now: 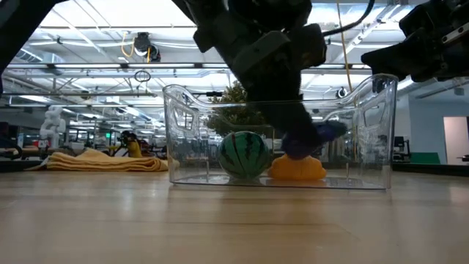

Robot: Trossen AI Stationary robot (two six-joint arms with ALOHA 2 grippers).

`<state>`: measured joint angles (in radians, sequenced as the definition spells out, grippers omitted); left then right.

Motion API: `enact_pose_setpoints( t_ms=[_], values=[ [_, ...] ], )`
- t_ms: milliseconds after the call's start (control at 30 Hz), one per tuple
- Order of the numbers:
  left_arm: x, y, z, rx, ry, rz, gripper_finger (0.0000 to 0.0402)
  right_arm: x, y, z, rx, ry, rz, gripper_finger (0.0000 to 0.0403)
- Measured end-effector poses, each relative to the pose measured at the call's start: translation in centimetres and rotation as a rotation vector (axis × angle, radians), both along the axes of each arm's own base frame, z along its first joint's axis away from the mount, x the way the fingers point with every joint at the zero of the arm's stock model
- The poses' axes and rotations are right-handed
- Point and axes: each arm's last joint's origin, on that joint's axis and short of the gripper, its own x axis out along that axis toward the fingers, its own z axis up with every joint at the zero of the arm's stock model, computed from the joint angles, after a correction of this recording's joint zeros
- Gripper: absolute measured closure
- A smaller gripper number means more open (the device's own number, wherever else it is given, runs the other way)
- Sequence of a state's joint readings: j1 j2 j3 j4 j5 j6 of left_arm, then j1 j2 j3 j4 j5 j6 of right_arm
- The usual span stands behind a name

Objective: Pick and placing Produce into tupperware
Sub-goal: Put the eggplant into the transparent bin

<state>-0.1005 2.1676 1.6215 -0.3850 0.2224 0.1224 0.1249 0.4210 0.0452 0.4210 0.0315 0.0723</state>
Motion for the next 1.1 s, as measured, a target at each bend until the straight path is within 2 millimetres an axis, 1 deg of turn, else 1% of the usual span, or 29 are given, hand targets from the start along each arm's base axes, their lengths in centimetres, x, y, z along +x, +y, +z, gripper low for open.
enact_pose_setpoints(
  t_ms=[133, 233, 767, 1100],
  values=[
    [0.29, -0.04, -0.49, -0.014, -0.007, -0.008, 0.025, 0.04, 0.0, 0.02, -0.003, -0.003, 0.0, 0.0403],
    [0.12, -0.05, -1.0, -0.014, 0.024, -0.012, 0.025, 0.08, 0.01, 0.02, -0.005, -0.004, 0.0, 0.0403],
    [0.03, -0.07, -0.91, 0.007, 0.019, -0.046, 0.025, 0.12, 0.01, 0.02, -0.006, -0.005, 0.0, 0.0403],
    [-0.06, -0.2, -0.92, -0.008, 0.014, -0.114, 0.025, 0.12, 0.01, 0.02, -0.006, -0.004, 0.0, 0.0403]
  ],
)
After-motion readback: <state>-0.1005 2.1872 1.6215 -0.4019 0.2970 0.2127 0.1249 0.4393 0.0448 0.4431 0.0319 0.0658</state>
